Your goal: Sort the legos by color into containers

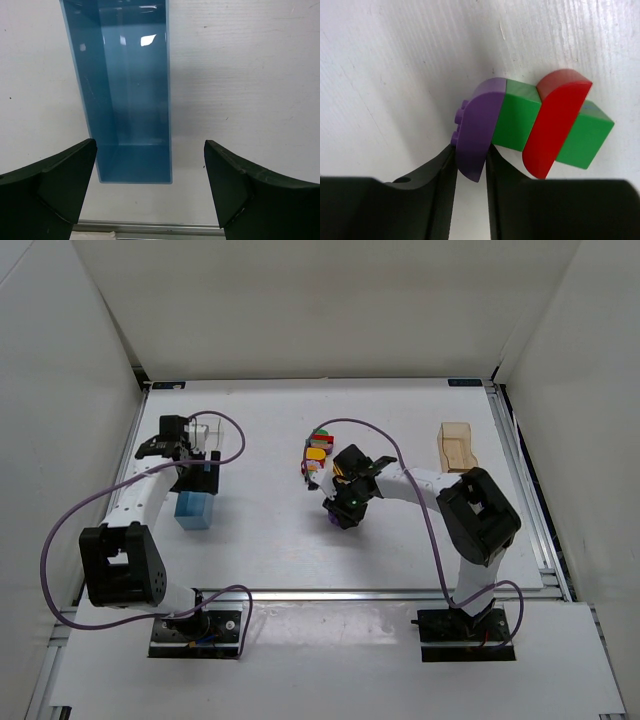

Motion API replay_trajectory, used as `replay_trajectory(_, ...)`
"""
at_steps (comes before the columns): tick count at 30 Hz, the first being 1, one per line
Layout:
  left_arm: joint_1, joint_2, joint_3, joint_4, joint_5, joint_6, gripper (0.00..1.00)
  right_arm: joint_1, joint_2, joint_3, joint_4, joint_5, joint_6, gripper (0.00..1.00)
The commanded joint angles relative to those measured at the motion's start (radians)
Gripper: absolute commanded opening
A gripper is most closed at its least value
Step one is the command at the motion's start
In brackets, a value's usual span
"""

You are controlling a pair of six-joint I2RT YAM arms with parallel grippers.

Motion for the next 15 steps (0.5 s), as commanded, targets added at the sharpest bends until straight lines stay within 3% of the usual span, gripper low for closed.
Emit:
replay_trajectory(1,-0.01,-0.024,-0.006,0.006,0.003,-0.009,0.99,0.003,0.013,0.009,0.016,0.012,0.011,0.28)
replay_trajectory(3,-0.01,-0.021,-0.001,0.006,0.009,-0.008,0.99,0.003,0.007,-0.007,0.016,0.008,-0.011,0.19)
replay_trajectory(4,-0.01,-0.021,0.005,0.004,0.014,-0.009,0.99,0.003,0.001,-0.011,0.016,0.011,-0.018,0.1)
replay_trajectory(7,-0.01,-0.016,0.019,-0.009,0.067,-0.006,0.99,0.003,-0.035,-0.036,0.01,0.023,-0.046,0.0)
replay_trajectory(11,-0.01,-0.016,0.055,-0.063,0.262,0.037,1.0,0.003,-0.129,-0.08,-0.01,0.023,-0.084,0.0)
replay_trajectory(12,-0.01,-0.014,0.065,-0.08,0.39,0.055,0.99,0.003,-0.157,-0.091,-0.01,0.029,-0.11,0.0)
replay_trajectory(15,-0.015,-0.01,0.101,-0.155,0.587,0.124,0.99,0.003,-0.275,-0.145,0.01,0.06,-0.196,0.0)
